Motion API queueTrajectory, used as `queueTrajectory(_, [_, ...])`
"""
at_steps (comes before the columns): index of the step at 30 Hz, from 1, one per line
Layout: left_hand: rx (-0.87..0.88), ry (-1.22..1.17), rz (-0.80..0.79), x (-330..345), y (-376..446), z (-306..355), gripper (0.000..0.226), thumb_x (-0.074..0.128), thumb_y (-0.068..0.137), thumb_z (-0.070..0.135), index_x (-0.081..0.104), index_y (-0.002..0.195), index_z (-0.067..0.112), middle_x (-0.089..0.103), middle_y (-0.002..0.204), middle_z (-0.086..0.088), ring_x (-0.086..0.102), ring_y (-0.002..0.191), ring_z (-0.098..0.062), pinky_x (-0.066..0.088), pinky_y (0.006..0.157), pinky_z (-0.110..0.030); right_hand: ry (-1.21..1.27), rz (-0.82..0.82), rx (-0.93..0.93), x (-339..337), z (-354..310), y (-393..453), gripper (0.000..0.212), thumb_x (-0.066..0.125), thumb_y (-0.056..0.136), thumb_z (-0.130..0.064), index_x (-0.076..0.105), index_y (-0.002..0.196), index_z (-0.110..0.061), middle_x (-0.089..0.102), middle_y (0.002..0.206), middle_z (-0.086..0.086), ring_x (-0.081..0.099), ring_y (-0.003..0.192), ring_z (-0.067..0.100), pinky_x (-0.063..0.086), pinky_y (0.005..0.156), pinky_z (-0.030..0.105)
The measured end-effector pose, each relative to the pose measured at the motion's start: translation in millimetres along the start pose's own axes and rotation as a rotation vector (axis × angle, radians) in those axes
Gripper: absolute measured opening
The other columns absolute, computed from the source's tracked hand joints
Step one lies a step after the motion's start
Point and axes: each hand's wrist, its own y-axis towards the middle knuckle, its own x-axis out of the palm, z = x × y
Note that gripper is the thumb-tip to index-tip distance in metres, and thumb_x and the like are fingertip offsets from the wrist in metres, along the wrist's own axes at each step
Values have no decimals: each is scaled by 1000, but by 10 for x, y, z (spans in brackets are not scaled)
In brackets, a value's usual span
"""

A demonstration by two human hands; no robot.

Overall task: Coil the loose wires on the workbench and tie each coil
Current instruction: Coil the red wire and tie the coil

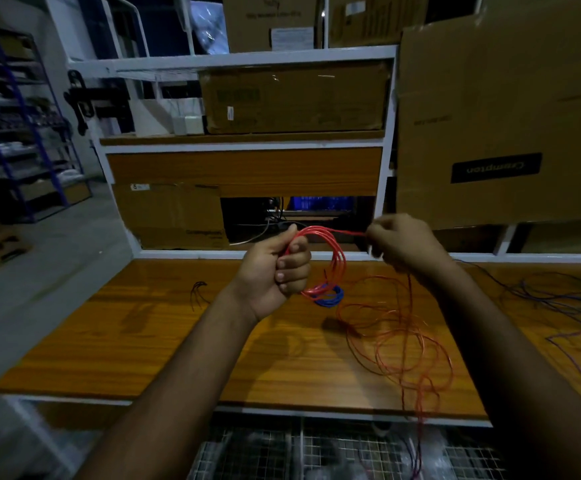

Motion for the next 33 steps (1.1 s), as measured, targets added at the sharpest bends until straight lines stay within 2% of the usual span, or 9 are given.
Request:
queueTrajectory(3, [14, -7, 36, -55, 5, 41, 38, 41, 97, 37, 47, 65, 18, 30, 48, 8, 25, 37, -3, 10, 41, -20, 78, -315, -49, 51, 12, -138, 27, 40, 105, -35, 60, 111, -18, 66, 104, 7, 64, 83, 18, 52, 64, 28])
queueTrajectory(7, [5, 26, 84, -6, 64, 28, 39, 38, 100, 37, 41, 66, 19, 30, 49, 9, 25, 36, -2, 14, 36, -17, 389, -337, -203, 259, -152, -296, 45, 30, 104, -46, 58, 124, -17, 65, 117, 10, 63, 107, 25, 53, 90, 42])
queueTrajectory(10, [29, 30, 110, 11, 98, 30, 43, 35, 104, 39, 40, 66, 18, 31, 48, 8, 26, 35, -2, 17, 34, -16, 476, -246, -277, 376, -196, -336, 35, 33, 107, -33, 59, 103, -10, 67, 101, 16, 65, 95, 34, 54, 86, 52])
queueTrajectory(14, [45, 50, 83, 18, 85, 25, 43, 34, 104, 42, 41, 69, 18, 31, 50, 8, 25, 37, -2, 17, 37, -17, 629, -162, -214, 400, -217, -318, 32, 36, 107, -28, 58, 88, -14, 68, 84, 3, 64, 76, 15, 56, 74, 36])
queueTrajectory(18, [69, 89, 105, 33, 86, 12, 43, 36, 103, 38, 43, 66, 18, 28, 48, 9, 22, 36, -3, 15, 37, -18, 784, -192, -148, 475, -185, -318, 32, 38, 106, -30, 62, 90, -16, 70, 89, 2, 63, 77, 12, 51, 77, 34])
queueTrajectory(21, [127, 66, 152, 24, 80, 33, 43, 31, 106, 33, 39, 67, 19, 27, 46, 10, 21, 34, -3, 11, 37, -18, 635, -211, -190, 448, -80, -333, 24, 44, 104, -31, 62, 105, -16, 70, 99, 2, 62, 72, 11, 48, 57, 22])
queueTrajectory(24, [214, -19, 192, -65, 44, 158, 40, 28, 107, 33, 36, 70, 19, 27, 47, 9, 22, 35, -3, 11, 38, -20, 673, -511, -77, 370, 253, -339, 26, 54, 99, -25, 58, 123, -13, 68, 101, 8, 47, 54, 10, 37, 45, 19])
queueTrajectory(27, [271, -42, 237, -160, -3, 296, 39, 29, 107, 32, 35, 70, 20, 26, 48, 9, 22, 36, -4, 11, 39, -20, 870, -752, 27, 359, 677, -405, 40, 66, 90, -18, 57, 126, -5, 65, 104, 14, 48, 60, 12, 41, 54, 21])
queueTrajectory(33, [313, -36, 286, -177, 35, 295, 40, 31, 107, 33, 38, 69, 21, 27, 49, 9, 21, 37, -4, 13, 38, -19, 613, -345, 235, 766, 724, -799, 27, 47, 100, -8, 63, 121, -12, 65, 93, 13, 64, 70, 19, 56, 66, 30])
